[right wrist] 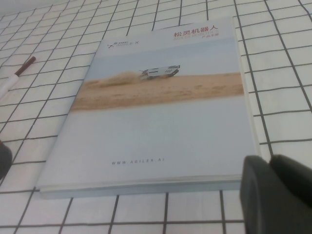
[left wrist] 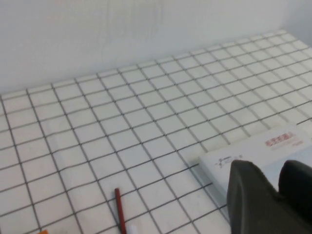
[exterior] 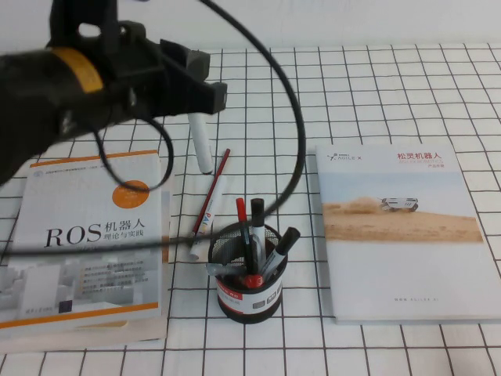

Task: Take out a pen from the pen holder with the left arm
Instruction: 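Take a marker out of the pen holder and lay it on the table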

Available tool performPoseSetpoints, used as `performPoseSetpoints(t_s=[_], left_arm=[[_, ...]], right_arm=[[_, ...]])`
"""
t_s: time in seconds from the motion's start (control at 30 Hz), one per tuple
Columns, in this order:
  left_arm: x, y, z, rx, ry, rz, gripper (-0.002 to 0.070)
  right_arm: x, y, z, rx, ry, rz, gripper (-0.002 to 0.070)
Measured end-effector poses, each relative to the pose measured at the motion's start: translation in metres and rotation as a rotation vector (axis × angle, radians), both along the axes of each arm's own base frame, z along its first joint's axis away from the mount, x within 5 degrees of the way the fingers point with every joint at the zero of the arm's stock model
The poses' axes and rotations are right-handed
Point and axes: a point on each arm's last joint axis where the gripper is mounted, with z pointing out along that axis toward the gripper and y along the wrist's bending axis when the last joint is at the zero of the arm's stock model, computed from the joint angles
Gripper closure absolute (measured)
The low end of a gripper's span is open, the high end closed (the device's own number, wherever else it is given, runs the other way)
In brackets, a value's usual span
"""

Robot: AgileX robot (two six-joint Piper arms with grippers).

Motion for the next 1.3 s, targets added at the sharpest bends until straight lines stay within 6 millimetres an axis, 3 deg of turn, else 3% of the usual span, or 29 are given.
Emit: performPoseSetpoints(t_s=[0.17, 0.4, 0.53, 0.73, 1.0, 1.3], left_arm=[[0.043, -0.008, 0.0, 0.117, 0.159, 0.061, 0.0589], [0.099, -0.035, -0.014, 0.296, 0.403, 0.08, 0.0589], [0.124, -0.052, -0.038, 0.393, 0.549, 0.054, 0.0589], [0.152, -0.06, -0.065, 0.451, 0.626, 0.036, 0.0589], [0.18, -0.052, -0.114, 0.492, 0.715, 0.041, 0.0589], [0.206, -0.051, -0.147, 0.421, 0.677, 0.05, 0.0591]], right_arm=[[0.0, 0.0, 0.0, 0.0, 0.0, 0.0, 0.0688], [0.0, 0.0, 0.0, 0.0, 0.0, 0.0, 0.0688], [0.0, 0.0, 0.0, 0.0, 0.0, 0.0, 0.0689], [0.0, 0.0, 0.0, 0.0, 0.0, 0.0, 0.0689], [0.0, 0.0, 0.0, 0.0, 0.0, 0.0, 0.0688], [0.0, 0.0, 0.0, 0.0, 0.0, 0.0, 0.0689]])
